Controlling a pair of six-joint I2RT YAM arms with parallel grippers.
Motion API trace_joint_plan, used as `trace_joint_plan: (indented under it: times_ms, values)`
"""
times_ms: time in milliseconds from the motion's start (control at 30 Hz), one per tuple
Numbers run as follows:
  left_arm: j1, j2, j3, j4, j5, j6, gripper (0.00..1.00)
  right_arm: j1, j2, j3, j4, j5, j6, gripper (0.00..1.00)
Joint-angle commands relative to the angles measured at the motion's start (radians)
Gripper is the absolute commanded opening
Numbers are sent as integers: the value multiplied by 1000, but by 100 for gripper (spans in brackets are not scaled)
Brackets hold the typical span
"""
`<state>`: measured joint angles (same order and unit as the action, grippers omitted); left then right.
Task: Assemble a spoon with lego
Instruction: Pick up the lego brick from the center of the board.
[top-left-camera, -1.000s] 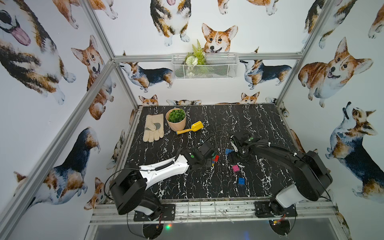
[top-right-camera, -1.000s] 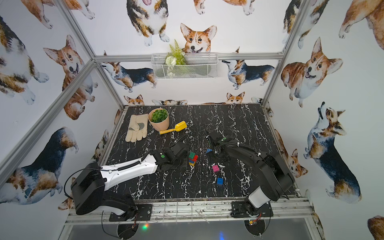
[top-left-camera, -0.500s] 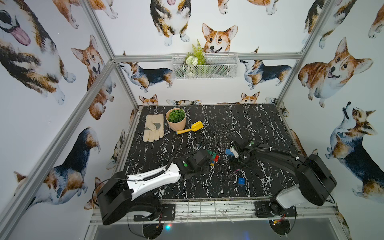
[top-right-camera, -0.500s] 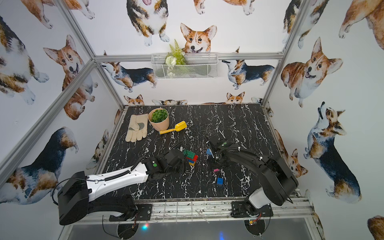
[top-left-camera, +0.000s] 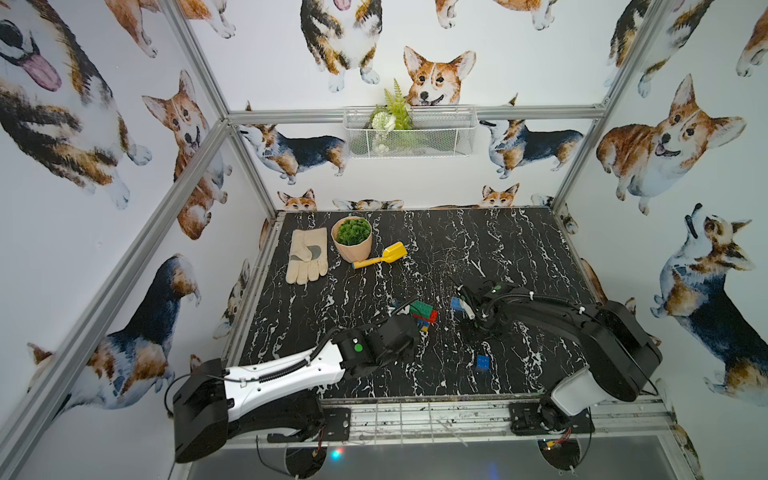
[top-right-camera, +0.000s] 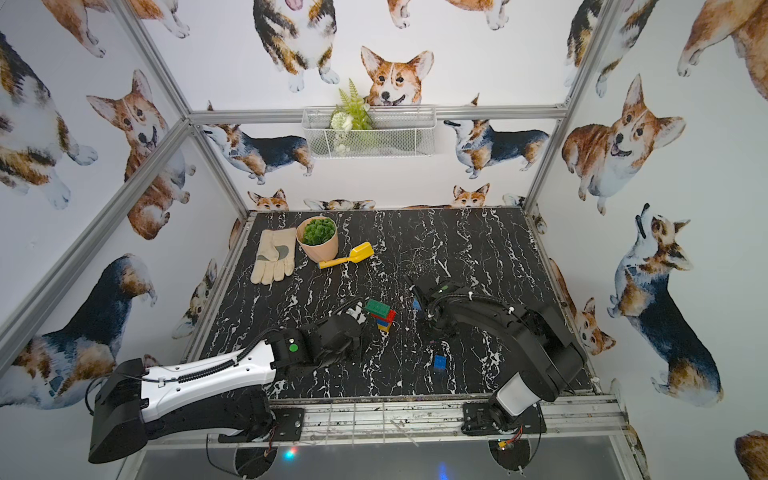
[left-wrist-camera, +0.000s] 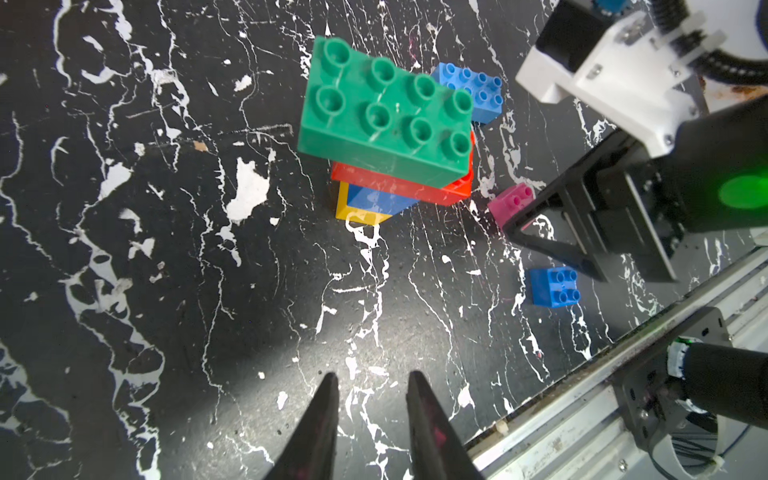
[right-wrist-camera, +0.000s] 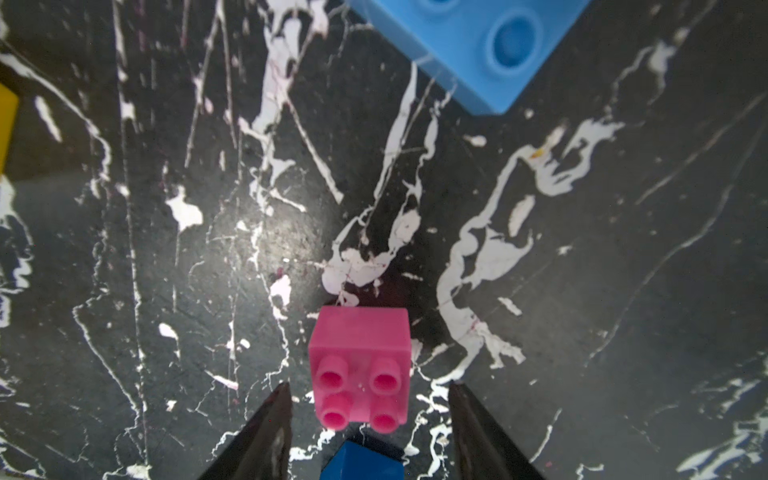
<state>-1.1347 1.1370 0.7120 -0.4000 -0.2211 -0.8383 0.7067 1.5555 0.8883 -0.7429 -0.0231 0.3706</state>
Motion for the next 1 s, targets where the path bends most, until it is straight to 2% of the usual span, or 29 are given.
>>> trace_joint_plan:
  times_ms: [0, 133, 300, 567, 667, 767, 967]
  values:
    - [-5, -28, -22, -11, -36, -21, 38, 1, 21, 9, -3, 16, -21, 55]
    - [-8, -70, -51, -11, -36, -29, 55, 2, 28, 10, 7, 16, -30, 49]
    - [-13, -102, -65, -37, -46, -33, 68, 1, 33, 23, 7, 25, -29, 44]
    - [-14, -146, -87, -54, -54, -37, 72, 2, 55, 50, -1, 27, -33, 42]
    - [-14, -158, -92, -65, -60, -37, 72, 1, 59, 52, -1, 23, -31, 35]
    - [-14, -174, -96, -74, -69, -36, 73, 2, 53, 45, -6, 19, -28, 33]
    - [-14, -185, -94, -77, -72, -31, 73, 7, 38, 36, -16, 17, -24, 32]
